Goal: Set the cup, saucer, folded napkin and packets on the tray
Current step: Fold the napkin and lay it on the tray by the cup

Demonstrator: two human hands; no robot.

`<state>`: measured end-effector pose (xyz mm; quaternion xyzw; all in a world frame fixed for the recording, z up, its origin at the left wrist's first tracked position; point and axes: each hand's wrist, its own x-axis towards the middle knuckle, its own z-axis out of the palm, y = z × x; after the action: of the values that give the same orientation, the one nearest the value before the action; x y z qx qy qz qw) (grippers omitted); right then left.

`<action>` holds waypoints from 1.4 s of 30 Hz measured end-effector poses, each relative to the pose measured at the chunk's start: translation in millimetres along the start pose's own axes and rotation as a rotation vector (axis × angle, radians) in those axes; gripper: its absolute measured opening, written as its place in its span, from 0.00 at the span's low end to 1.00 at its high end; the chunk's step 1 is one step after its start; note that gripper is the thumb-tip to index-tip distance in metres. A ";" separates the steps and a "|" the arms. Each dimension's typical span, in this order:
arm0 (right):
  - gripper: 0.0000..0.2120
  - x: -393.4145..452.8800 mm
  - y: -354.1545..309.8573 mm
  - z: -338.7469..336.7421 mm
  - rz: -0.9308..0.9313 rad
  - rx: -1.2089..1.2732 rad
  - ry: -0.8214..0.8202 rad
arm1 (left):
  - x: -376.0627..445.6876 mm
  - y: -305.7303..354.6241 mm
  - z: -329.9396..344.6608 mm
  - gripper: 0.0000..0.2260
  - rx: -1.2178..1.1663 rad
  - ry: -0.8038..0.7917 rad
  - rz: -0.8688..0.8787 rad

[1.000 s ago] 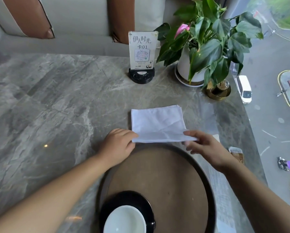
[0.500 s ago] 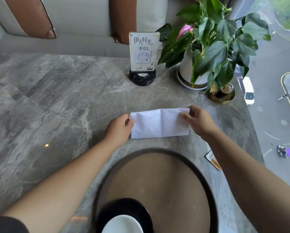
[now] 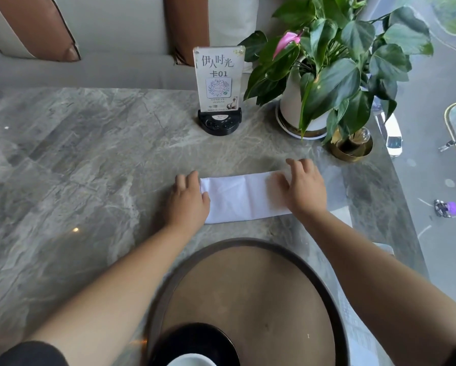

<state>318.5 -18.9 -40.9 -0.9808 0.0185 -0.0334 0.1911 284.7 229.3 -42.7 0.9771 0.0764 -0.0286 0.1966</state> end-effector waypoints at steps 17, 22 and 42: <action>0.26 -22.7 -1.3 18.5 -0.311 -0.064 -0.211 | 5.3 -9.4 32.0 0.33 0.442 -0.260 0.543; 0.23 -19.0 2.8 -5.6 0.340 0.095 -0.171 | 6.8 -10.1 34.2 0.33 0.427 -0.271 0.528; 0.03 34.0 4.9 -28.3 0.387 0.516 -0.226 | -5.2 31.7 21.6 0.25 0.379 -0.233 0.420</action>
<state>350.2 -35.7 -14.7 -0.8760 0.1739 0.1090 0.4364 284.1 191.3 -50.1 0.9809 -0.1568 -0.1130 0.0199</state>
